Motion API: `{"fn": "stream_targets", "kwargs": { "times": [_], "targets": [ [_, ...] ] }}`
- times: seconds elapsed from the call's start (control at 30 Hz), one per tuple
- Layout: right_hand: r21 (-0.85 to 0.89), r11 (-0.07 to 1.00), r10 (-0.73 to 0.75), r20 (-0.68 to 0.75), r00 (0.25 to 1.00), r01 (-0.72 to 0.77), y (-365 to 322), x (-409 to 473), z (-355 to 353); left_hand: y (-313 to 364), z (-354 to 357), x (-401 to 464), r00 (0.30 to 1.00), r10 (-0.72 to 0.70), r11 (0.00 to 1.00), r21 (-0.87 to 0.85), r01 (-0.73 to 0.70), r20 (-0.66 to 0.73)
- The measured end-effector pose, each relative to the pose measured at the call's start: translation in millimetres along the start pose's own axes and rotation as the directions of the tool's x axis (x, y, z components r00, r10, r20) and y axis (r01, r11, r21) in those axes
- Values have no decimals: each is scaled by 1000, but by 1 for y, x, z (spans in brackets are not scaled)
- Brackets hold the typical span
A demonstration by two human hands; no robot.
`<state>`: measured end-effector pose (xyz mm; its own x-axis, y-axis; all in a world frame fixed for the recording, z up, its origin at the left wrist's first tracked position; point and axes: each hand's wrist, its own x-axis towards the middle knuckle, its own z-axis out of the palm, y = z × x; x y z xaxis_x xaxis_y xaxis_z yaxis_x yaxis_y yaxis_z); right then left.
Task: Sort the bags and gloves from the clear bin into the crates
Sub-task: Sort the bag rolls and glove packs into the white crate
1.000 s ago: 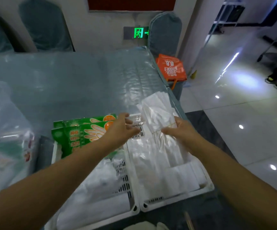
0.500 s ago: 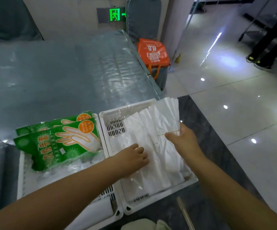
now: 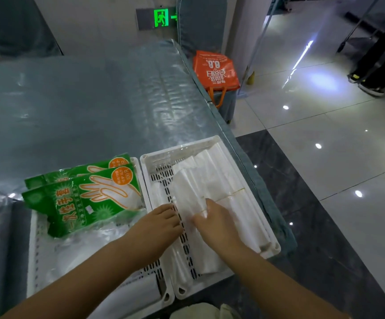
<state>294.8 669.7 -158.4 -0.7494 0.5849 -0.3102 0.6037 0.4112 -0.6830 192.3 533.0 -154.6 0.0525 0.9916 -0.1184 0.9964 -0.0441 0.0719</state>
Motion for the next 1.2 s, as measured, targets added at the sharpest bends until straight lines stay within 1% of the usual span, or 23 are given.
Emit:
{"fn": "stream_targets", "kwargs": {
  "times": [0.13,0.23,0.33,0.43,0.53,0.67,0.8,0.87,0.97,1.0,1.07,1.13,1.2],
  "targets": [
    [-127,992,5,100,995,8,-1,-5,23,-2,8,-6,1000,-21,1000,4,21,-19],
    [-150,989,2,79,997,10,1,-8,23,-1,10,-7,999,-36,999,-19,36,-22],
    [-146,989,-1,52,999,8,5,-10,16,1,10,-5,995,-82,996,-28,81,-49],
    [-111,994,21,96,995,-10,9,-7,10,5,11,-1,989,-117,992,-63,112,-93],
    [-21,997,74,119,990,-72,10,-3,4,6,9,4,991,-103,995,-17,102,-85],
    [-36,997,79,111,991,-75,13,-1,2,8,11,10,994,-73,996,37,76,-81],
    [-131,991,23,14,1000,-21,16,2,-5,11,9,15,996,-64,994,87,69,-69],
    [-202,979,-1,48,999,10,18,3,-9,13,11,17,996,-91,992,85,92,-22],
    [-389,918,-36,115,993,78,20,2,-10,14,26,16,993,-106,994,4,106,44],
    [-451,888,-56,98,994,95,21,1,-11,13,28,16,992,-109,994,-16,111,61],
    [-551,829,-114,-1,994,95,26,-2,-14,15,29,17,991,-111,992,-57,115,75],
    [-614,788,-140,-101,985,49,30,-4,-17,17,27,21,991,-121,988,-90,125,52],
    [-657,754,-130,-138,982,8,32,-6,-17,20,25,26,991,-135,987,-89,136,21]
  ]
}}
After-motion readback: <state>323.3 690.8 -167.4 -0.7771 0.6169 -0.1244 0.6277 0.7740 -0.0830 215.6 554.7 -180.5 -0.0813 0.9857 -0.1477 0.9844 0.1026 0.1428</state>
